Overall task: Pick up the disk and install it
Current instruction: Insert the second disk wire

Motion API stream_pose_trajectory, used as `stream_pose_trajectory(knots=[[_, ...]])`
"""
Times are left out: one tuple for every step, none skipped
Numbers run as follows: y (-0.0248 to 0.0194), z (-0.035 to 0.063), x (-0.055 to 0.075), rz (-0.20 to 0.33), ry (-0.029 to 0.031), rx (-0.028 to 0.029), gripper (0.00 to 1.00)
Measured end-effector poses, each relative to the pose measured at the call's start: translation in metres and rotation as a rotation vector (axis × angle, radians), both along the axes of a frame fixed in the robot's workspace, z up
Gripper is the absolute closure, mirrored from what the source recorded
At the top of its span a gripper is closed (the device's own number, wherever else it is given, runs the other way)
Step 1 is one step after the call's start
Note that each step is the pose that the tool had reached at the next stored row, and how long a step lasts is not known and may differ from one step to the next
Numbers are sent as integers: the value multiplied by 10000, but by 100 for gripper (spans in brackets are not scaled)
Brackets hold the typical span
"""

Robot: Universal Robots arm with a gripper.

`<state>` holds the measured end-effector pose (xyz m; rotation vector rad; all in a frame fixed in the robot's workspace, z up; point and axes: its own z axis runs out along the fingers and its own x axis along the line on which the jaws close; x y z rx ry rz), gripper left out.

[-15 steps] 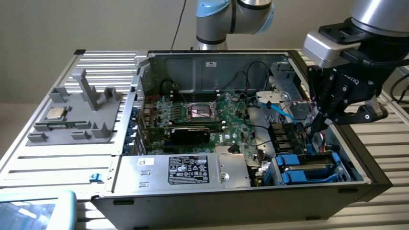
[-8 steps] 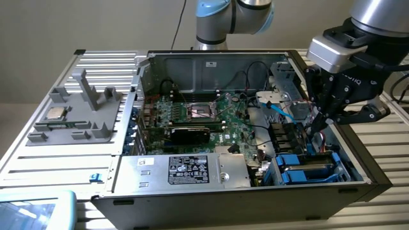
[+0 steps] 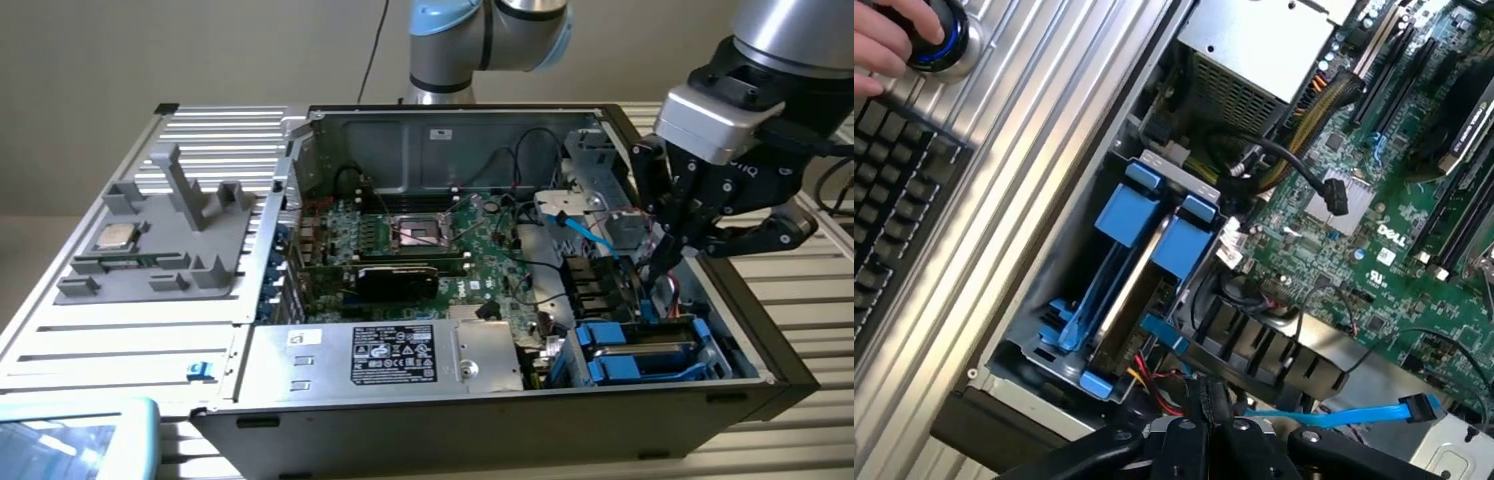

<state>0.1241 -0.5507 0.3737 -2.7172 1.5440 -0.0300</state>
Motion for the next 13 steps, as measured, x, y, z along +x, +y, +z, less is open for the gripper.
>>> stream_pose_trajectory(knots=[[0,0,0,184,0,17,89],[0,-1,0,364,0,34,89],[0,0,0,544,0,47,89],[0,-1,-1,728,0,54,89],[1,-1,-1,904,1,56,89],[1,-1,0,1089,1,55,89],[0,-1,0,1270,2,55,89],[0,0,0,1448,2,54,89],[0,0,0,1629,3,54,89],[0,-1,0,1809,3,55,89],[0,-1,0,1988,4,55,89],[0,0,0,2185,4,54,89],[0,-1,0,2353,5,55,89]])
